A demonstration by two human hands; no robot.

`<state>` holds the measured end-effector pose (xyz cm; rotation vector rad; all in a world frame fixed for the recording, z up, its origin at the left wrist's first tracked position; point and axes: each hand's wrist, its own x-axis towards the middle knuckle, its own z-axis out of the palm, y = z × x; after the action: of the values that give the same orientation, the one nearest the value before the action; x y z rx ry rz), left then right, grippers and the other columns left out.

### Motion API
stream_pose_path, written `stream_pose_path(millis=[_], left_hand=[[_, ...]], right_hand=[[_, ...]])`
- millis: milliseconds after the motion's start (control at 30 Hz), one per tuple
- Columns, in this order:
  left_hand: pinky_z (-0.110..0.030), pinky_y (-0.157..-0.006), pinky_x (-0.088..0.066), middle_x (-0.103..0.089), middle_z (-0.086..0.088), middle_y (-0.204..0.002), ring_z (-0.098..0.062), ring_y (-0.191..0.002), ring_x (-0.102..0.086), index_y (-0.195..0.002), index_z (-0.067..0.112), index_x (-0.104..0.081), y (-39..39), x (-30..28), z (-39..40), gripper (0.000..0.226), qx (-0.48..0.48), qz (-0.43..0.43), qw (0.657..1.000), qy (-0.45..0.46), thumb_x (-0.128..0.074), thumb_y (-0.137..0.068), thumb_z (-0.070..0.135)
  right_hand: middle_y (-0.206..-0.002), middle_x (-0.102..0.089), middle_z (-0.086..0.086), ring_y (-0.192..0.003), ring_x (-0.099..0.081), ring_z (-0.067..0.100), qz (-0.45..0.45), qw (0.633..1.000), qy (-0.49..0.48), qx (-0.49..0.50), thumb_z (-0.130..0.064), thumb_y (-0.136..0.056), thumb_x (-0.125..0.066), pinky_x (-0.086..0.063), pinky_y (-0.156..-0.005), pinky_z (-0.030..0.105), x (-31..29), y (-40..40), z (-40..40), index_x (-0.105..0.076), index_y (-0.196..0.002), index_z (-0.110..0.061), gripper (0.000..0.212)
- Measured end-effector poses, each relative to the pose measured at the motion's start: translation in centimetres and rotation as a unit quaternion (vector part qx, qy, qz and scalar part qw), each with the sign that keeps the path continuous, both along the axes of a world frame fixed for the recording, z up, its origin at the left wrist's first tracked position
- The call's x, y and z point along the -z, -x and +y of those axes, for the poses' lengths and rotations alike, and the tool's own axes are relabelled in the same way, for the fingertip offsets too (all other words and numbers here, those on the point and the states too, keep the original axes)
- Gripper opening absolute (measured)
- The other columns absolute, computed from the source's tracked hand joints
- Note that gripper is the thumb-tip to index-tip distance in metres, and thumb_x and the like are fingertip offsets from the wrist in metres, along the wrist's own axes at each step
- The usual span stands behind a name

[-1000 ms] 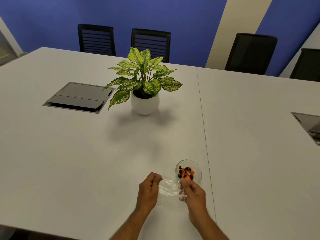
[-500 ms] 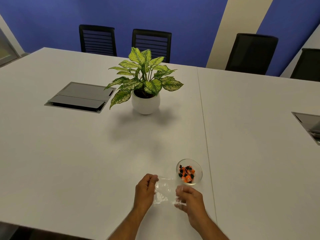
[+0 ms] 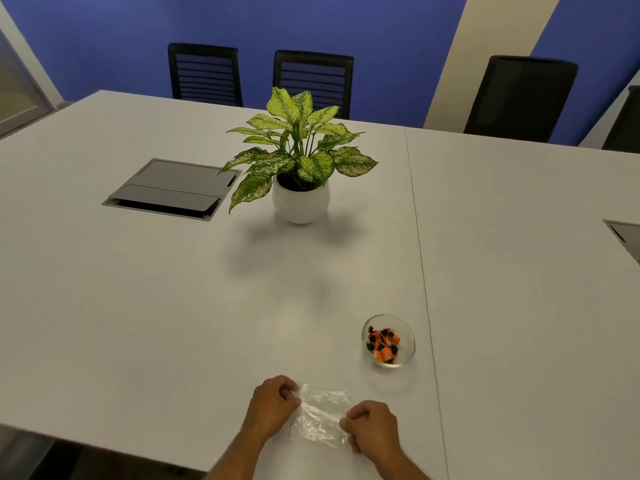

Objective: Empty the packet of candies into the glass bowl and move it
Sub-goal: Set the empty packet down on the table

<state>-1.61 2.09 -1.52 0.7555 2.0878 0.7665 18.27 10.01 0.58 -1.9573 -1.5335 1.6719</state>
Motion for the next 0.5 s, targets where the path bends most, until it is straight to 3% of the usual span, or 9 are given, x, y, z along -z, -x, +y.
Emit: stream_pose_path(millis=[133,267,400,500], left_hand=[[-0.027,-0.075,-0.059,-0.071,0.009,-0.084,-0.006,-0.075,-0.069,-0.079,0.03,-0.066,-0.1,0.3,-0.4,0.02,0.011,0.036,0.999,0.029,-0.063,-0.082,0.01],[-0.03,-0.073,-0.059,-0.067,0.011,-0.074,-0.006,-0.067,-0.065,-0.081,0.032,-0.064,-0.2,0.6,-0.6,0.019,0.001,0.055,0.998,0.038,-0.073,-0.077,0.015],[-0.027,-0.064,-0.054,-0.065,0.007,-0.071,-0.008,-0.065,-0.064,-0.087,0.033,-0.06,0.1,0.7,-0.8,0.025,-0.015,0.058,0.997,0.038,-0.08,-0.073,0.029],[-0.024,-0.06,-0.047,-0.066,0.005,-0.075,-0.008,-0.069,-0.065,-0.093,0.034,-0.059,0.4,0.8,-0.9,0.032,-0.032,0.085,0.995,0.045,-0.079,-0.072,0.046]], right_hand=[[-0.064,-0.073,0.009,-0.042,-0.066,0.017,-0.061,0.996,-0.033,-0.056,-0.012,-0.064,-0.081,-0.06,-0.052,0.032,0.7,0.7,-0.3,-0.066,-0.077,-0.012,0.02],[-0.075,-0.074,0.004,-0.064,-0.072,0.021,-0.104,0.986,-0.055,-0.122,-0.029,-0.062,-0.083,-0.06,-0.07,0.034,1.4,0.8,-0.5,-0.058,-0.084,-0.026,0.033],[-0.067,-0.073,0.003,-0.061,-0.07,0.02,-0.095,0.986,-0.06,-0.123,-0.035,-0.062,-0.084,-0.06,-0.067,0.035,2.2,-0.3,0.1,-0.054,-0.089,-0.031,0.041],[-0.065,-0.072,0.001,-0.065,-0.071,0.02,-0.077,0.991,-0.069,-0.085,-0.041,-0.065,-0.083,-0.061,-0.074,0.04,2.3,-1.6,0.9,-0.056,-0.088,-0.032,0.037]])
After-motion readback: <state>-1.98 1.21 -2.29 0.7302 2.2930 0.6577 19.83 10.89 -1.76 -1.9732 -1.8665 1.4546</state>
